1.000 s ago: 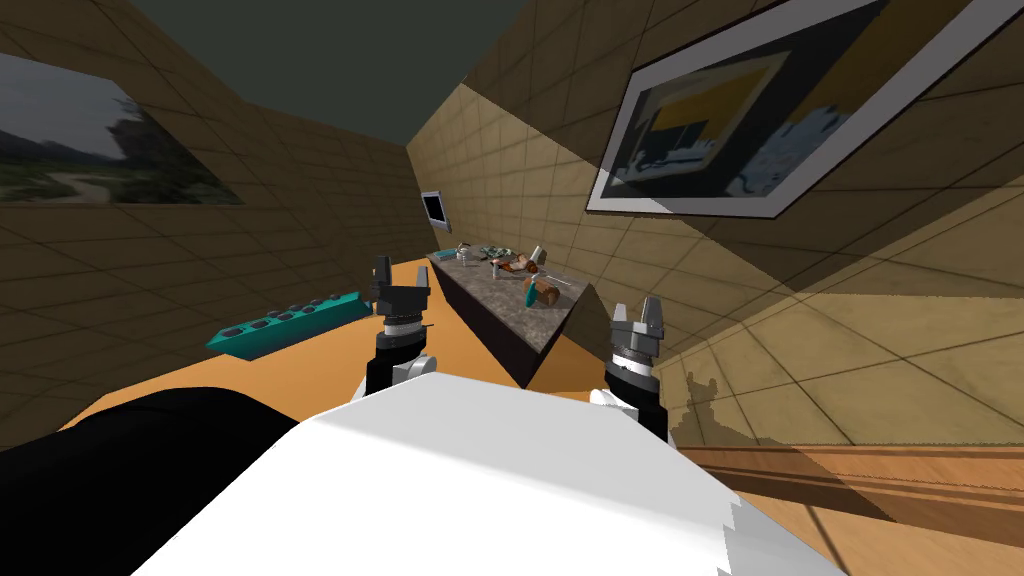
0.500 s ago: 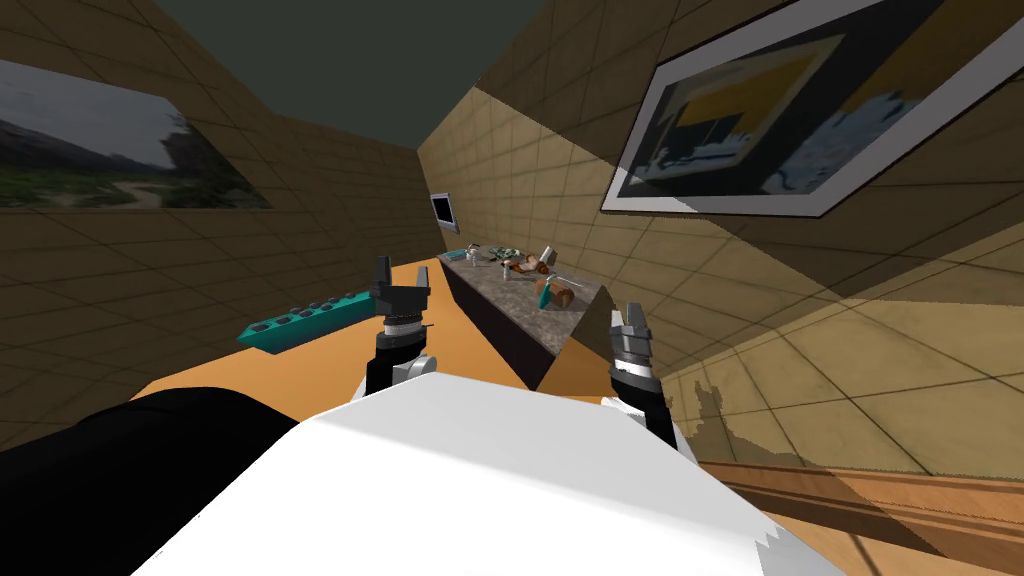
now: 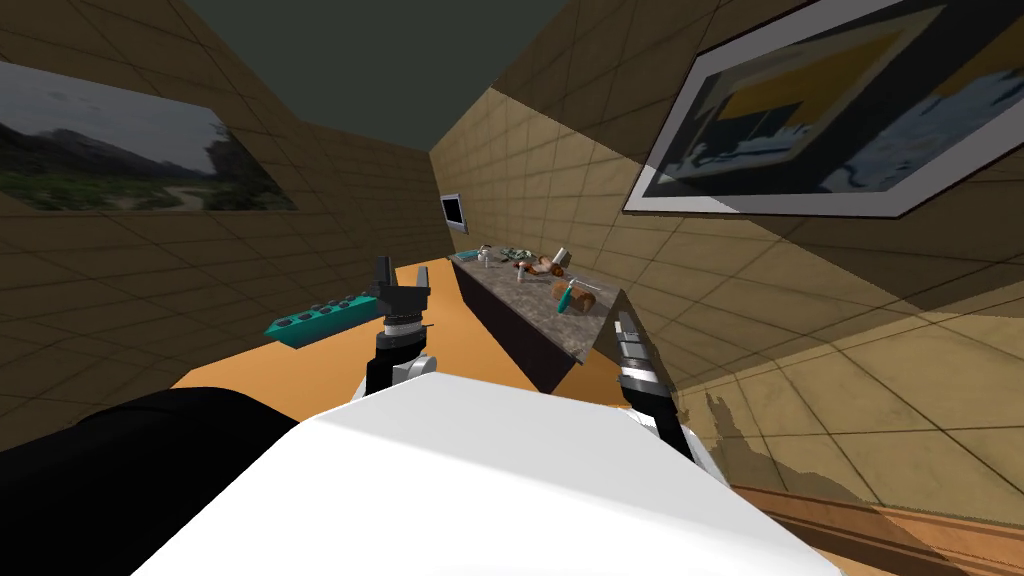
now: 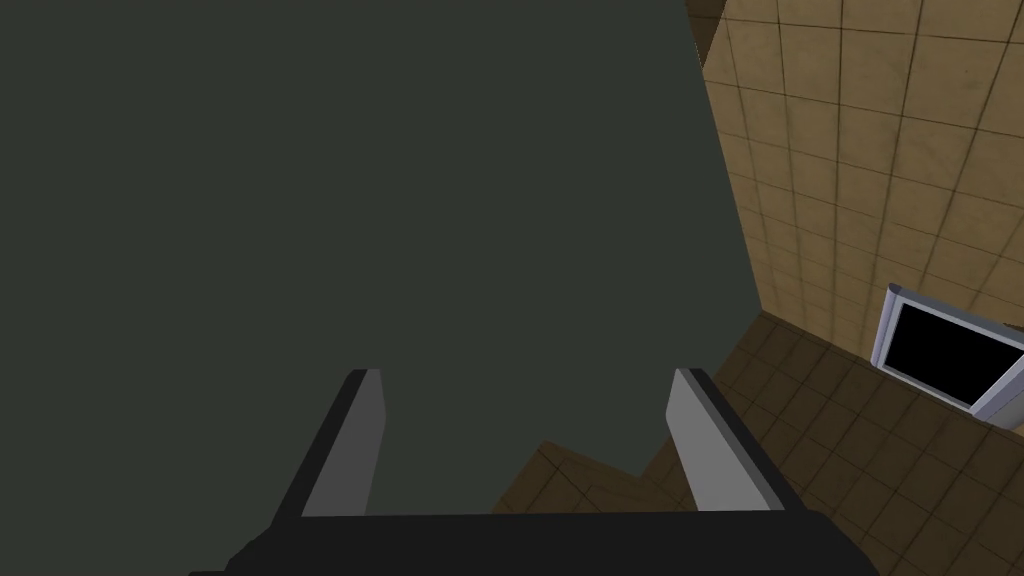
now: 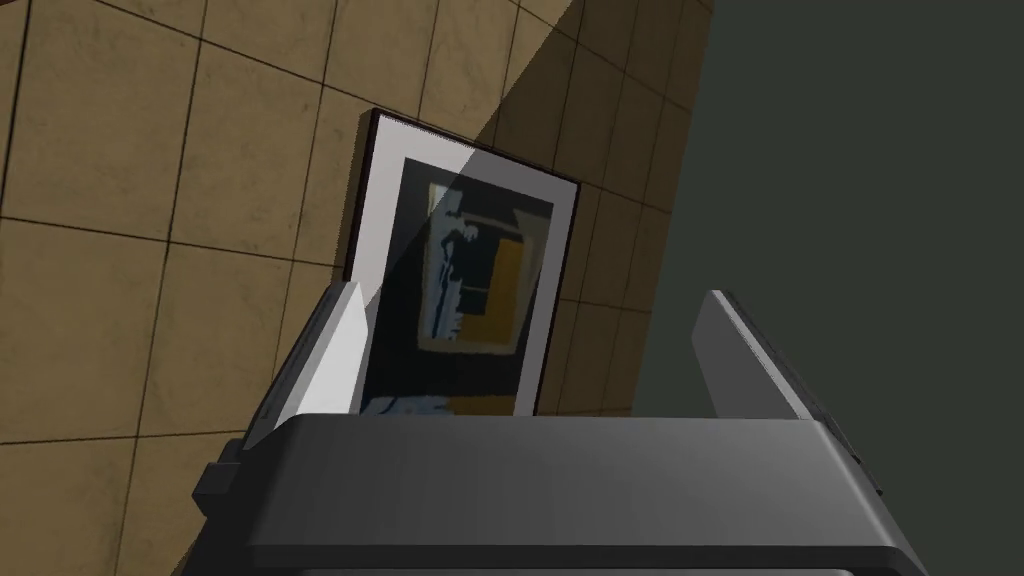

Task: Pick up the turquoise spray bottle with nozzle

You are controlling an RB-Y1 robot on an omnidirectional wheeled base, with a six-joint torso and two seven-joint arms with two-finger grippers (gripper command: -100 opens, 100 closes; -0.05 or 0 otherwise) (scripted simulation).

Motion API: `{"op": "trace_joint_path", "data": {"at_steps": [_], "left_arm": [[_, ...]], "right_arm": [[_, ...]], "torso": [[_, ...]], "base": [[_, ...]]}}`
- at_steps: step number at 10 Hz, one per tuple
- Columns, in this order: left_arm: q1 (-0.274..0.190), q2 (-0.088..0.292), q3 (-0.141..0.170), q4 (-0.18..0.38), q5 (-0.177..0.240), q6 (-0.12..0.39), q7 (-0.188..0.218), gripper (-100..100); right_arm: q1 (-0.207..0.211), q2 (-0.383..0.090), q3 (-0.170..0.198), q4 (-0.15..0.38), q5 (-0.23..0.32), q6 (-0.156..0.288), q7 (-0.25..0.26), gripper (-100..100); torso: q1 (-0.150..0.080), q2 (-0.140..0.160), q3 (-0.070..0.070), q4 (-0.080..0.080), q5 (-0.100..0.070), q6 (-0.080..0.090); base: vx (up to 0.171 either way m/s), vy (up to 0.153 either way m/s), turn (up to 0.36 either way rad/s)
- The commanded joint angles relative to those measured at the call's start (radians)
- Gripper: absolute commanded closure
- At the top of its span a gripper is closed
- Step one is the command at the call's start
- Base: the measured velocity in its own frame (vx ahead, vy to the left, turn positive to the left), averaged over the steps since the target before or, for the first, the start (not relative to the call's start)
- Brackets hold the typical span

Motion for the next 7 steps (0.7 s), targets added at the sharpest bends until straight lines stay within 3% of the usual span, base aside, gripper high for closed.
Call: {"op": "trace_joint_path", "data": {"at_steps": [1,7], "left_arm": [[0.000,0.000,0.000,0.000,0.000,0.000,0.000,0],[0.000,0.000,0.000,0.000,0.000,0.000,0.000,0]], "right_arm": [[0.011,-0.024,-0.020,0.025,0.025,0.031,0.026,-100],[0.012,-0.113,-0.107,0.151,0.120,0.157,0.122,-100]], "torso": [[0.000,0.000,0.000,0.000,0.000,0.000],[0.001,-0.005,-0.003,-0.001,0.000,0.000]], "base": [[0.040,0.240,0.062],[0.092,0.243,0.028]]}}
